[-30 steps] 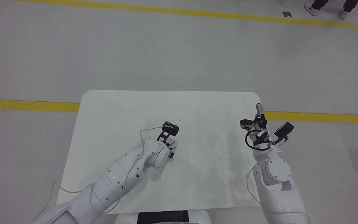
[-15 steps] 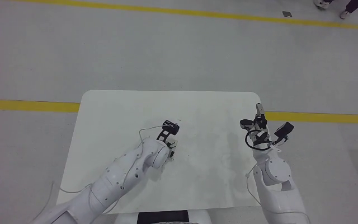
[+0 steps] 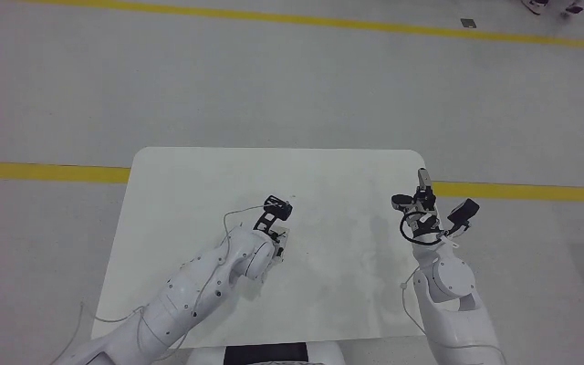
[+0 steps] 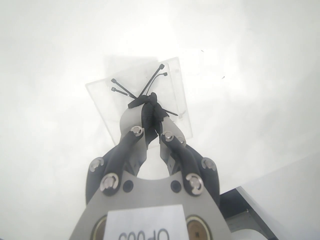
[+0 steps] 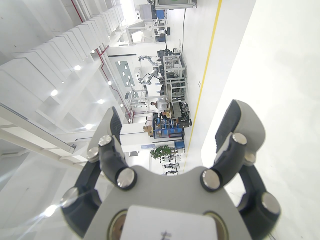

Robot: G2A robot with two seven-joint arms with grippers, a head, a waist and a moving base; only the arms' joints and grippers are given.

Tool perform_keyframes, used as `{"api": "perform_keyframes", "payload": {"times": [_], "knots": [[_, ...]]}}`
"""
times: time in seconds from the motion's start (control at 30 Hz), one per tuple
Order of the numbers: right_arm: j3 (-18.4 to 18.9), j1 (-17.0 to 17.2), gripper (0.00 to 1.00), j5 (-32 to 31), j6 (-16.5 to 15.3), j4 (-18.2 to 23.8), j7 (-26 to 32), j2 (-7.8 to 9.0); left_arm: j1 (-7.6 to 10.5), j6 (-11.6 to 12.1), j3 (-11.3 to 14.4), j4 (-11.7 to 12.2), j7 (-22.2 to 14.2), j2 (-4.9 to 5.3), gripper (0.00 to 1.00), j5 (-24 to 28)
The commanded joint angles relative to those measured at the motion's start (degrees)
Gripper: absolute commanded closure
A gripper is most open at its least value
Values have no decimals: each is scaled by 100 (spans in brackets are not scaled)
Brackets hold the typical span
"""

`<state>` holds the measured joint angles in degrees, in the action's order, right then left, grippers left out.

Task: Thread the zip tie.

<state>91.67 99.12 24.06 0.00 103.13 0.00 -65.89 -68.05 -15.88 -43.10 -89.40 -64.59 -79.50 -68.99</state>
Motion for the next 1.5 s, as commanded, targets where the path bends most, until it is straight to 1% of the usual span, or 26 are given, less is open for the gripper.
{"api": "perform_keyframes", "payload": {"times": [0.0, 0.17, 0.37, 0.47, 0.6, 0.73, 0.9, 1.13, 1.3, 1.47], "knots": [[0, 0, 0, 0, 0, 0, 0, 0, -19, 11, -26, -26, -2, 12, 100, -15], [0, 0, 0, 0, 0, 0, 0, 0, -46, 40, -84, 22, 105, 16, 100, 133], [0, 0, 0, 0, 0, 0, 0, 0, -34, 90, -109, 162, 277, 10, 100, 287], [0, 0, 0, 0, 0, 0, 0, 0, -13, 115, -105, 227, 302, 6, 100, 338], [0, 0, 0, 0, 0, 0, 0, 0, 10, 146, -100, 250, 284, 9, 100, 367], [0, 0, 0, 0, 0, 0, 0, 0, 2, 204, -104, 197, 242, 25, 100, 361], [0, 0, 0, 0, 0, 0, 0, 0, -7, 199, -98, 100, 149, 45, 100, 278], [0, 0, 0, 0, 0, 0, 0, 0, 7, 72, -1, -54, -107, 55, 100, 2], [0, 0, 0, 0, 0, 0, 0, 0, 41, -88, 31, -105, -342, 44, 100, -51], [0, 0, 0, 0, 0, 0, 0, 0, 41, -88, 31, -105, -342, 44, 100, -51]]}}
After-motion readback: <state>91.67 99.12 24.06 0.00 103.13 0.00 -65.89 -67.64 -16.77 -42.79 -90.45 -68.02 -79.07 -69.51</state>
